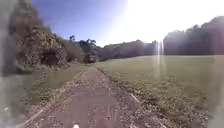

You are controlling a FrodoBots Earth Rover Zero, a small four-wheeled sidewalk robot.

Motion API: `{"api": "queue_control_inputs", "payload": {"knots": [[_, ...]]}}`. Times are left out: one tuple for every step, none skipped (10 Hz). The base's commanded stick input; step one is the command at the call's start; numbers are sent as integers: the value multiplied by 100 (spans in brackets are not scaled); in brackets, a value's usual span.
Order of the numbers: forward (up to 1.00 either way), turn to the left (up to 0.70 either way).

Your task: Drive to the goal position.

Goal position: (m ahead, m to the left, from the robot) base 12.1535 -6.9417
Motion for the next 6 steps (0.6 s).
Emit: {"api": "queue_control_inputs", "payload": {"knots": [[100,40],[100,40],[100,2],[100,1],[100,0],[100,1]]}}
